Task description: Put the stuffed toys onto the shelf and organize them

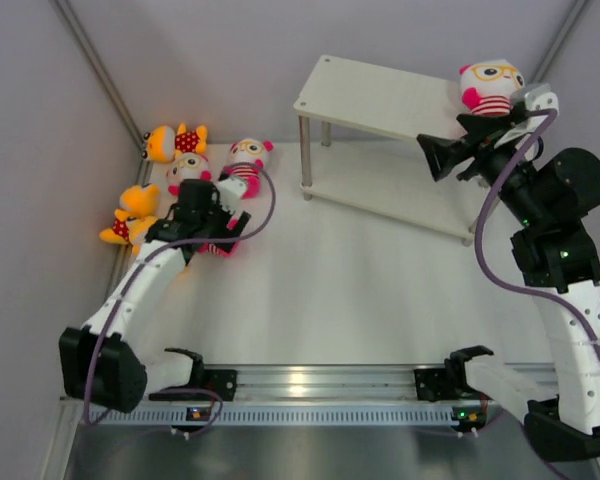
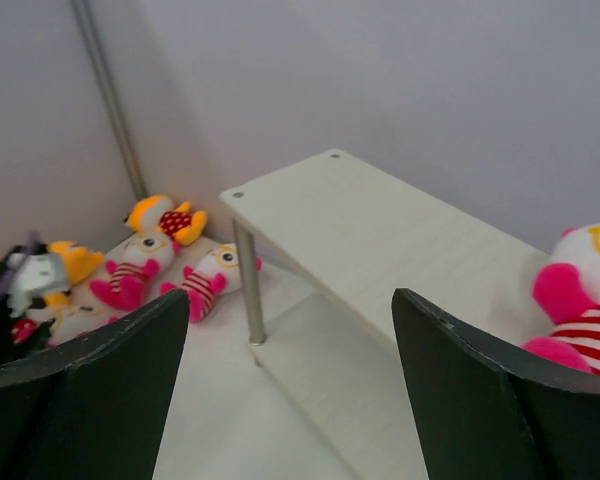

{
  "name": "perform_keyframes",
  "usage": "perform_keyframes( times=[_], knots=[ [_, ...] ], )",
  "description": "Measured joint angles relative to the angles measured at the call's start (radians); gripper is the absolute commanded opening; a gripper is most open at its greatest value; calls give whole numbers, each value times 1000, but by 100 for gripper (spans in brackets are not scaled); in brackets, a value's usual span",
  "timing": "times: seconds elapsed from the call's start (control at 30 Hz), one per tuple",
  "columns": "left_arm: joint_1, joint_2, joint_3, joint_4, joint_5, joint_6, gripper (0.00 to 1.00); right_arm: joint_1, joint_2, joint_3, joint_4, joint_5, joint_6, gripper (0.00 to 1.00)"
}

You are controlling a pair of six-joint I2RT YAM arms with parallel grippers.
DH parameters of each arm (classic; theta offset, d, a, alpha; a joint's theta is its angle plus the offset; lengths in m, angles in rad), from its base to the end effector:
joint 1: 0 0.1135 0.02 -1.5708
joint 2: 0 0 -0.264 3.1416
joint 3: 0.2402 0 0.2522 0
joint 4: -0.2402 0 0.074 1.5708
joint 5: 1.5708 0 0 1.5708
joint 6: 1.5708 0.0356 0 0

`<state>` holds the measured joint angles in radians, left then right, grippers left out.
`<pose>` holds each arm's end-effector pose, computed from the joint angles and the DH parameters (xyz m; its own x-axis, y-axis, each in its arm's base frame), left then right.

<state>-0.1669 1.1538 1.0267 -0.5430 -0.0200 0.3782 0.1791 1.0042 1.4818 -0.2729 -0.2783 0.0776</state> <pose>0.2462 -0.0408 0.3153 -0.5135 0.4609 -0.7238 0.3661 0.8806 0.3009 0.1697 0.0407 0.5241 0.1656 0.1057 -0.9805 -0.4502 0.8927 0.0202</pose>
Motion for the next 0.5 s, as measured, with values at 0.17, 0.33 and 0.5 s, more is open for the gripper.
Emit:
perform_keyframes(
  times=[0.17,0.33,0.5],
  knots=[
    [-172,262,2,-17,-136,18,99,69,-53,-153,77,-118,-31,83],
    [-167,340,13,-35,-215,13,72,91,-40,-256,86,-156,-32,83],
    [-166,360,42,-29,-241,14,36,118,-34,-292,87,-169,-35,83]
  ],
)
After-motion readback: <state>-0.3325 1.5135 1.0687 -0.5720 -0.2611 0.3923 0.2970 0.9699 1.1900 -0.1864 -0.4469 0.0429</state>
